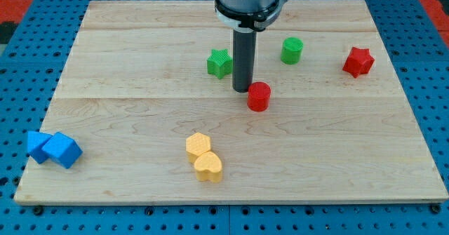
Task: Move yellow hexagon red circle and green star in a diagonal line
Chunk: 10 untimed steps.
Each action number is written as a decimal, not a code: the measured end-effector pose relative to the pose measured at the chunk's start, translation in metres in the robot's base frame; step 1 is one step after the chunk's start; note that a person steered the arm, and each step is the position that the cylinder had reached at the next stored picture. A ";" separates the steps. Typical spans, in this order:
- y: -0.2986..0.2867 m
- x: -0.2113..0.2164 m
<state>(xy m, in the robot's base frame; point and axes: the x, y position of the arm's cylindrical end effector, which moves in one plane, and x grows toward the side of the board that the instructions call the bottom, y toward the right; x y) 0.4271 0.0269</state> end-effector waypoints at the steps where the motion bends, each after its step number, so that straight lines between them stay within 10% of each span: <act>1: -0.067 0.044; 3: -0.135 0.138; 5: -0.007 0.109; 7: -0.060 0.101; 10: 0.011 0.107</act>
<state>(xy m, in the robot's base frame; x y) 0.5339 0.0378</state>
